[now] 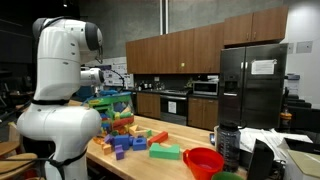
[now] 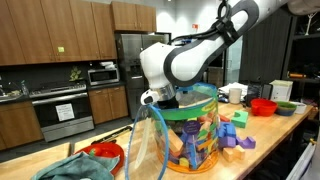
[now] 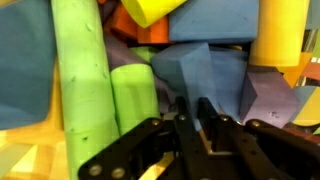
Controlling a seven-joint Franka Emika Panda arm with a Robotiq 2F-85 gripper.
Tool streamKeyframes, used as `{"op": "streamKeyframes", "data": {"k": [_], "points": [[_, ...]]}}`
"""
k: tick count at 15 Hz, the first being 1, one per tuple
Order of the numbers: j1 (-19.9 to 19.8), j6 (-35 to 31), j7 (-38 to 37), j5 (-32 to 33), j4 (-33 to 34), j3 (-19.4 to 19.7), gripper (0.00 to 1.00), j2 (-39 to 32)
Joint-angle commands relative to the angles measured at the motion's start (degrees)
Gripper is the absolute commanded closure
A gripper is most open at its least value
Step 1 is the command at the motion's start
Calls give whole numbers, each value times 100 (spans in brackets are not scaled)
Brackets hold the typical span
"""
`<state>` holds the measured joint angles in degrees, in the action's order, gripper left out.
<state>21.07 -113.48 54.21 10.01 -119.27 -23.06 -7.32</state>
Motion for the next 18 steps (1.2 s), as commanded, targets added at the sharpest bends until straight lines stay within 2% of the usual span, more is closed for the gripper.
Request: {"op": "streamKeyframes", "data": {"k": [1,3,4,6,7,8,10,12,13,15,18], "points": [[-26,84,-15,340,25,90,97,38],[-37,78,-15,506,72,120,96,24],[-44,79,-2,561,108,131,60,18],[-51,10,50,595,186,149,60,-3],[-53,3,92,574,240,153,56,-16],[-24,8,17,469,139,128,74,-16],[-26,10,31,470,197,140,61,-17],[-26,10,33,470,200,140,56,-18],[-24,56,55,477,220,138,31,-19],[-13,86,33,533,223,139,27,-10],[-6,172,-22,641,219,151,7,43]]}}
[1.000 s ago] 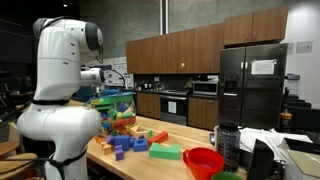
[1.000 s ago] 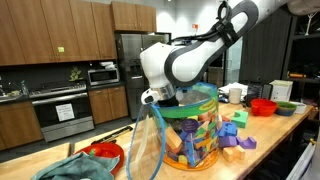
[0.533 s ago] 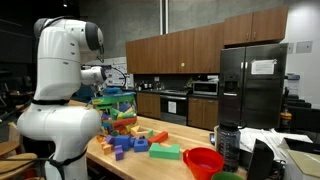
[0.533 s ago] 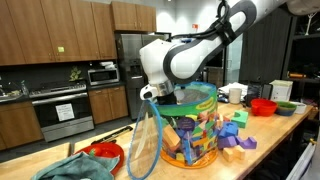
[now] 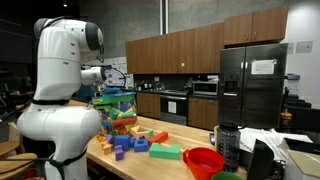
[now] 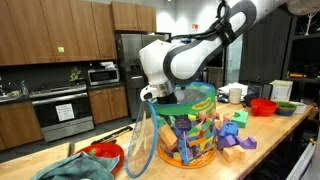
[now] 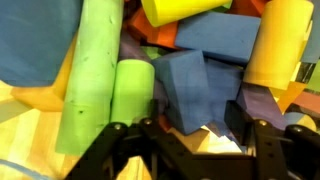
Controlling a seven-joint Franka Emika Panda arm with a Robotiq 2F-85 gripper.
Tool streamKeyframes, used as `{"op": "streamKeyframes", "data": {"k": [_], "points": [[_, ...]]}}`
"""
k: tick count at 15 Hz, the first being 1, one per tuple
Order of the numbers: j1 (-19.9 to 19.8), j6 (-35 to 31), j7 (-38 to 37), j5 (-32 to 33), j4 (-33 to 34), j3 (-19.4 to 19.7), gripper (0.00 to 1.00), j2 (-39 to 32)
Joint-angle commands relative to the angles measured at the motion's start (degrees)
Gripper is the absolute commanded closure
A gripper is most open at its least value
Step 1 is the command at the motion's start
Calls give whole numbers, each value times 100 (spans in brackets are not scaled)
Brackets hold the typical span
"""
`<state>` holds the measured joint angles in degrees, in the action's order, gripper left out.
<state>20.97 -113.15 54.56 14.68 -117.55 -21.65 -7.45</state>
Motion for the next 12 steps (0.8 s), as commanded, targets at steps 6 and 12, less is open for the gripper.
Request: {"op": "streamKeyframes", "data": {"k": [6,12], "points": [[10,304,-149,374,2,15,0,127],[14,655,-274,786,118,31,0,289]]}}
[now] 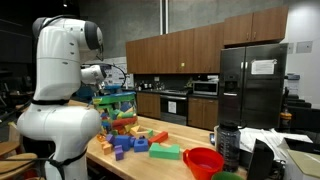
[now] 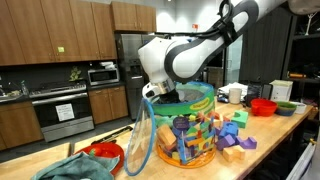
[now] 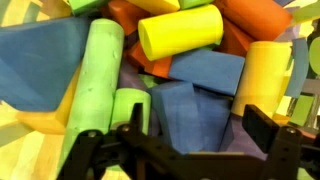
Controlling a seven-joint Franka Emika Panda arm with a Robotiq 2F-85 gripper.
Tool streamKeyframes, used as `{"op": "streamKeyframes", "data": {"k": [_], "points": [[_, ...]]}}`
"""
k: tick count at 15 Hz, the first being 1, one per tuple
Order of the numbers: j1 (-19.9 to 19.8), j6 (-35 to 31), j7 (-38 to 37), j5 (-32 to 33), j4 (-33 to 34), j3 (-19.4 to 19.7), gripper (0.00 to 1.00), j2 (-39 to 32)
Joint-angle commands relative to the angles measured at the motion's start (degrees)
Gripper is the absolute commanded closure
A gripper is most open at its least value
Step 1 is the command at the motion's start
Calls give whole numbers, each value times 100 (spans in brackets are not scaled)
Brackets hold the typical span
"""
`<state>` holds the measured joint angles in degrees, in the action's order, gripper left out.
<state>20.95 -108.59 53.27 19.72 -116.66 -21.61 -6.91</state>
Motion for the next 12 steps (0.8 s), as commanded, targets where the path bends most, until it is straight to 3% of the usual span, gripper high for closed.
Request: {"op": "streamKeyframes", "data": {"k": [1,4,9,12], "points": [[25,227,-228,471,51,35,0,269],[29,158,-532,979,98,39,0,310],[62,-414,-1332,1186,-65,11,0,201],[157,-1037,-2386,1852,-403,-13,0,257]]}}
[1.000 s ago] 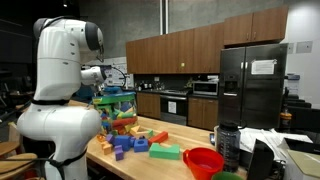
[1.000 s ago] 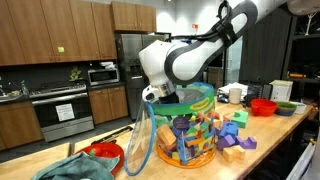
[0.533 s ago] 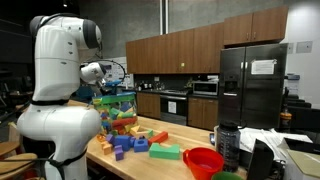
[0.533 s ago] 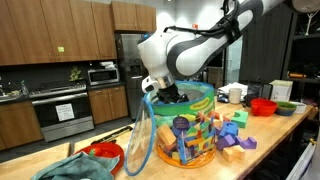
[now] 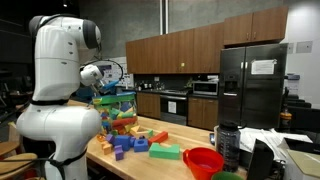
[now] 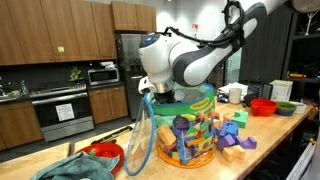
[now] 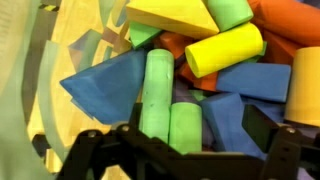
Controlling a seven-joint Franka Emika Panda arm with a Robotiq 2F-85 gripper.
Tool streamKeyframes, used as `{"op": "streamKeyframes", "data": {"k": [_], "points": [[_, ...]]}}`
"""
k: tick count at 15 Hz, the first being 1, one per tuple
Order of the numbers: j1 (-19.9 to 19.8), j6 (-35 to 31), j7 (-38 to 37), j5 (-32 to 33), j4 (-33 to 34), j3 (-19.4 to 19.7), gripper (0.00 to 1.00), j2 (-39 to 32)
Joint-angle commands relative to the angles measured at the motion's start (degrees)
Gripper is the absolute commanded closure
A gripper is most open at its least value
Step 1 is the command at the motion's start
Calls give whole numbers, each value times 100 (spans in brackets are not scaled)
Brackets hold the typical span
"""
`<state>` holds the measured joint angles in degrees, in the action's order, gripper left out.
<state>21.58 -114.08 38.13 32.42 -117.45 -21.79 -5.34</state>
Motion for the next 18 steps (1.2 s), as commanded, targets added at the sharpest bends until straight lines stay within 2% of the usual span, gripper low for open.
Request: {"op": "streamKeyframes", "data": {"k": [1,4,7,10,18], "points": [[123,-671,-1291,922,-423,6,0,91],[192,-884,-2277,1693,-602,-14,0,37],[229,-988,-2862,1977,-723,-53,0,-65],[233,-1107,-2988,1824,-786,-98,0,-150],[186,-1498,-2583,1020,-819,-124,0,-235]]}}
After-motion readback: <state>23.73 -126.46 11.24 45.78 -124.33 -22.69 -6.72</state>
